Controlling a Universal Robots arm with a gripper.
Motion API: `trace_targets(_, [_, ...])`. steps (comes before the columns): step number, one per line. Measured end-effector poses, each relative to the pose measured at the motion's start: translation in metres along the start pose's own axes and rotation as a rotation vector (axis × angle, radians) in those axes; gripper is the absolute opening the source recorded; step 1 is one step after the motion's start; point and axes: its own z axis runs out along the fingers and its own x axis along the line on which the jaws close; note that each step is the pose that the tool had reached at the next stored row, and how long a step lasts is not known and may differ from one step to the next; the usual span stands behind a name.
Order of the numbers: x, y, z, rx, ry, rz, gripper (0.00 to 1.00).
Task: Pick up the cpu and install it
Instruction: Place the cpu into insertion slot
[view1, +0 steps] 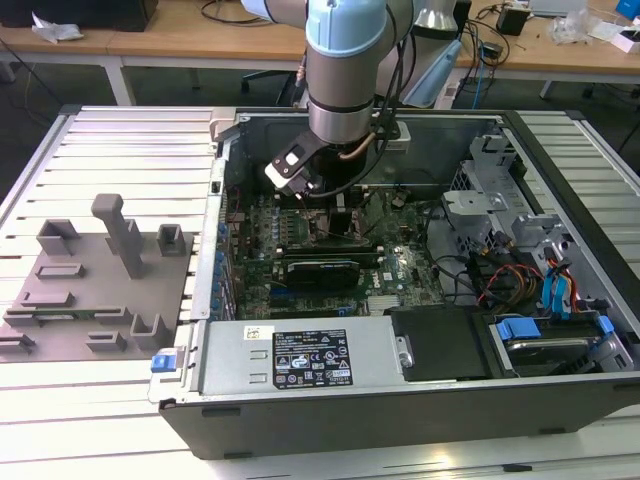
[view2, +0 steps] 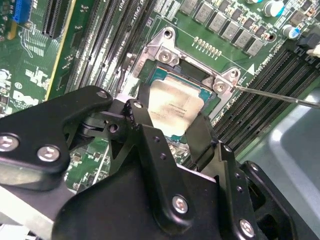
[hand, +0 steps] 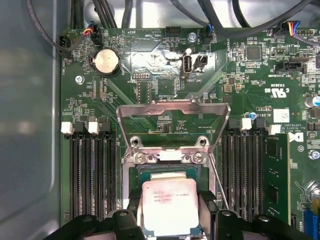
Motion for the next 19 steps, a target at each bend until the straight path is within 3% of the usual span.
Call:
trace_targets(11, [0.0, 0.0, 0.0002, 0.0, 0.0001, 0.0, 0.53])
trace_targets(19, [0.0, 0.0001, -0.0032, 0.0001, 0.0015, 0.006, 0.53])
